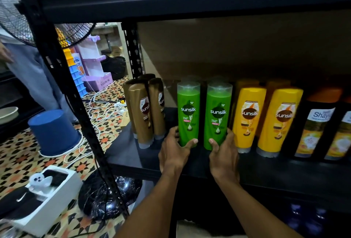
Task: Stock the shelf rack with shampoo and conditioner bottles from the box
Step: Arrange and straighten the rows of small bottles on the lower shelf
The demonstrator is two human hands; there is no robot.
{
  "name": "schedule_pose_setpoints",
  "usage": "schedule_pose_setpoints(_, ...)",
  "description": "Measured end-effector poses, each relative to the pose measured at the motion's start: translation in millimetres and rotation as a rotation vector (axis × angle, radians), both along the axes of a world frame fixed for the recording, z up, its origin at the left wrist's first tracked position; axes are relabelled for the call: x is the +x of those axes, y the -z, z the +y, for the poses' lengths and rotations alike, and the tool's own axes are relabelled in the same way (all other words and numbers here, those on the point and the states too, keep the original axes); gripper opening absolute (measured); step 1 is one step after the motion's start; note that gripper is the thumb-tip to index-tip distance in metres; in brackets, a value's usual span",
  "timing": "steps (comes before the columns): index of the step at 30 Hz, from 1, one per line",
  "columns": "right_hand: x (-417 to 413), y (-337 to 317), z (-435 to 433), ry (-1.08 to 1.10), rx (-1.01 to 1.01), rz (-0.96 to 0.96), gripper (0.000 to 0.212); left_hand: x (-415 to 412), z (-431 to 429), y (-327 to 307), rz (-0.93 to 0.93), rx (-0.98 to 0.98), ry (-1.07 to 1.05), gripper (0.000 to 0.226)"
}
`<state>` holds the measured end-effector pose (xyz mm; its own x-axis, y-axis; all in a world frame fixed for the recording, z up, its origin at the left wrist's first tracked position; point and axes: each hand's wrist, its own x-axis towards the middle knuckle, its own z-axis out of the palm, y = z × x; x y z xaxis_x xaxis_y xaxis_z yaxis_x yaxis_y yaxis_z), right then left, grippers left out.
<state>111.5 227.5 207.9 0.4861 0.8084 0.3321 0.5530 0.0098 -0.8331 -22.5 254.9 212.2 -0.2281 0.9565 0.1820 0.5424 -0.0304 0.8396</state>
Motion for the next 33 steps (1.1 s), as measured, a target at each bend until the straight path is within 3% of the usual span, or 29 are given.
schedule_pose_setpoints(23, 9.1, 1.5, -10.3, -0.034, 0.002, -0.001, 0.065, -10.1, -5.6, 10.3, -0.055, 0.132, 0.082, 0.075)
schedule_pose_setpoints(33, -13.5, 10.7, -87.7, -0.159, 0.151, 0.006, 0.06, -79.0, -64.2, 11.4, -0.071, 0.252, 0.14, 0.061)
